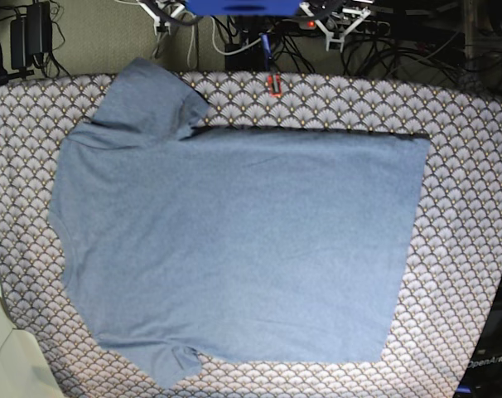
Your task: Fold the T-shirt properly
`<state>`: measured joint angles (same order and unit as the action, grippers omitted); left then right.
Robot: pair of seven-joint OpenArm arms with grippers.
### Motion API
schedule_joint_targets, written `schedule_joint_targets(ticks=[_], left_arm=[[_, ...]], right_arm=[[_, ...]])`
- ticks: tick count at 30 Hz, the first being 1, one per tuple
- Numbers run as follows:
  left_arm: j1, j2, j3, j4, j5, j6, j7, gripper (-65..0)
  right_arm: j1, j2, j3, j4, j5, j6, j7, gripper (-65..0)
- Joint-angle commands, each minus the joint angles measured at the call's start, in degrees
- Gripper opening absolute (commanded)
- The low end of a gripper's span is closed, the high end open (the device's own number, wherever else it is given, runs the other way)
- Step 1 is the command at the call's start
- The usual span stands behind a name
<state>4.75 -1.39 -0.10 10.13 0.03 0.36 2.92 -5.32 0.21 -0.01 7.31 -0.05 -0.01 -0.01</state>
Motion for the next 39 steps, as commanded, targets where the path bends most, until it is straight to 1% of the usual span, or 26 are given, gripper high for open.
schedule_joint_targets(ticks=[1,24,26,27,29,30,32,33,35,37,39], left_arm=[[0.2,0.1,0.1,0.1,0.3,-0.3,-0.1,-64.6],[1.5,0.0,0.1,0.1,0.4,-0.3,0.2,-64.7],[1.7,-0.2,0.1,0.2,0.4,-0.3,-0.1,-64.7],[2.5,-0.9,0.1,0.7,0.2,-0.5,-0.1,-64.7],[6.5,-2.1,-0.1,6.2,-0.1,-0.6,-0.9,-64.7],[10.2,-2.9,-0.2,10.9,-0.1,-0.6,-2.1,-64.7],[18.6,-4.7,-0.3,23.2,-0.2,-0.4,-4.3,-64.7],[22.1,-5.5,-0.3,29.3,-0.3,-0.4,-4.7,-64.7],[29.8,-6.9,-0.3,42.4,-2.5,-0.4,-4.6,-64.7],[34.5,-8.6,-0.2,52.5,-5.5,-0.4,-3.8,-64.7],[38.2,-10.4,-0.1,61.8,-8.7,-0.3,-1.3,-64.7]], right_arm=[[-0.3,0.2,0.1,0.1,-0.3,0.5,0.0,-65.0],[-1.8,0.2,0.1,0.2,-0.3,0.5,0.1,-65.0],[-2.1,0.2,0.0,0.2,-0.3,0.5,1.3,-65.0],[-3.0,0.3,0.0,0.2,-0.3,0.5,3.3,-65.0],[-6.2,1.5,0.0,0.9,-0.3,0.5,10.7,-65.0],[-8.5,2.0,0.0,2.6,-0.3,0.5,15.1,-65.0],[-14.9,2.6,0.3,7.8,-0.3,0.5,22.5,-65.0],[-17.5,3.2,0.4,11.3,-0.3,0.5,24.7,-65.0],[-23.4,3.7,0.5,20.0,-0.1,0.5,26.3,-65.0],[-28.0,3.8,0.6,28.6,-0.1,0.5,25.5,-65.0],[-32.9,3.9,0.6,38.0,-0.1,0.5,25.0,-65.0]])
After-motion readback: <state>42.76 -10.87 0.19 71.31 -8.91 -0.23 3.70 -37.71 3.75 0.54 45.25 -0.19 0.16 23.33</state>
